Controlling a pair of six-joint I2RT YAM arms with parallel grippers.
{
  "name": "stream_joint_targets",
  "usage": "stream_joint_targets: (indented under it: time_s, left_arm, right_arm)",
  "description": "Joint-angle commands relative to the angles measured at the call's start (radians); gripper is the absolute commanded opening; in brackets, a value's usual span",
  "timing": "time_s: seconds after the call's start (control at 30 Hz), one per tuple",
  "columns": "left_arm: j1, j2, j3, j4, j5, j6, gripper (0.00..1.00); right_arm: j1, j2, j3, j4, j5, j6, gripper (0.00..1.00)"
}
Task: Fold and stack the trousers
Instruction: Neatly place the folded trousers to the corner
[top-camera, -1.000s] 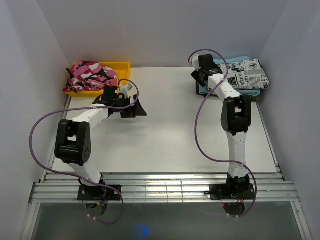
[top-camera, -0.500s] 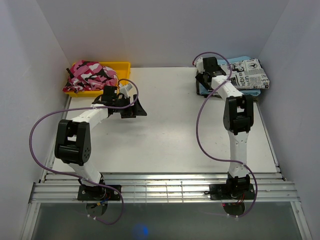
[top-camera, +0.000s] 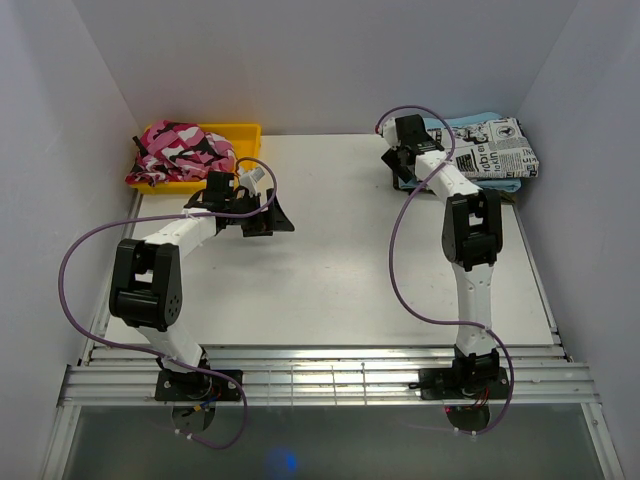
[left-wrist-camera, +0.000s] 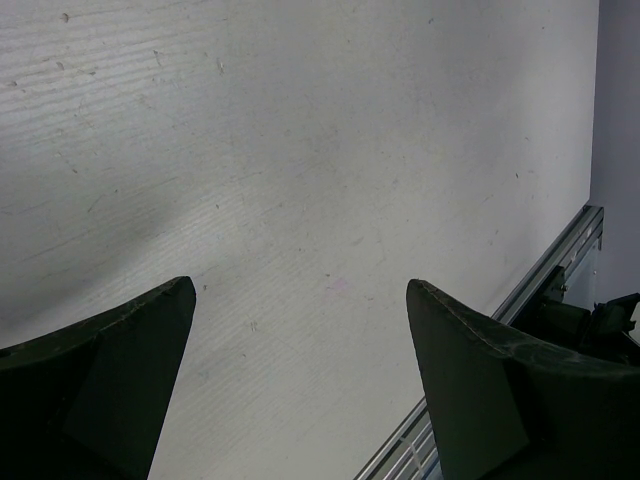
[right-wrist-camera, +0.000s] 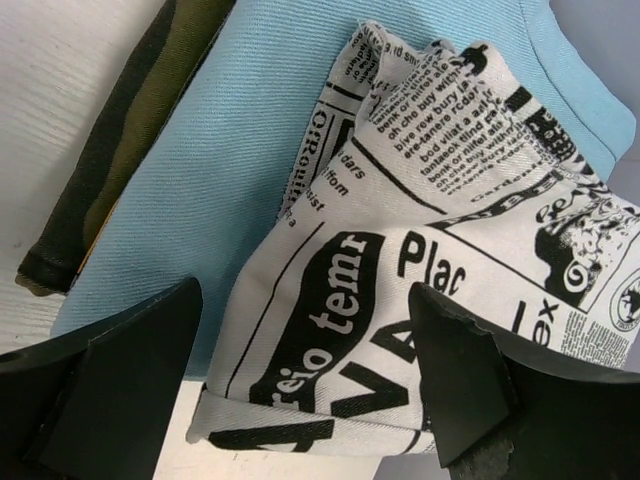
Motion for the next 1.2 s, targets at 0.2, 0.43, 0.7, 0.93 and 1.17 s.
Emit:
stream_joint_targets:
  time_s: [0.2,0.43,0.7,0.93,1.17]
  left_arm:
    - [0.005,-0.039,-0.002,0.013,0.019,0.007,0.98]
    - [0.007,-0.033,-0.004,0.030,0.026,-0.005,0.98]
    - [0.005,-0.025,0.007,0.029,0.034,-0.011,0.98]
    - [0.007,-0.019,0.007,0.035,0.045,-0.025,0.98]
    - [0.007,-0.013,0.022,0.029,0.045,-0.025,0.98]
  right_arm:
    - [-0.049,-0.001,0.007,0.010,0.064,-0.033,0.88]
    - [-0.077,0.001,-0.060,0.033,0.056,-0.065,0.88]
    - [-0.068,0.007,0.009,-0.077,-0.028,0.014,0.92]
    - [-0.066,0.031,0.007,-0.081,0.004,-0.013,0.93]
    - [-0.101,0.061,0.044,-0.079,0.044,-0.039,0.62]
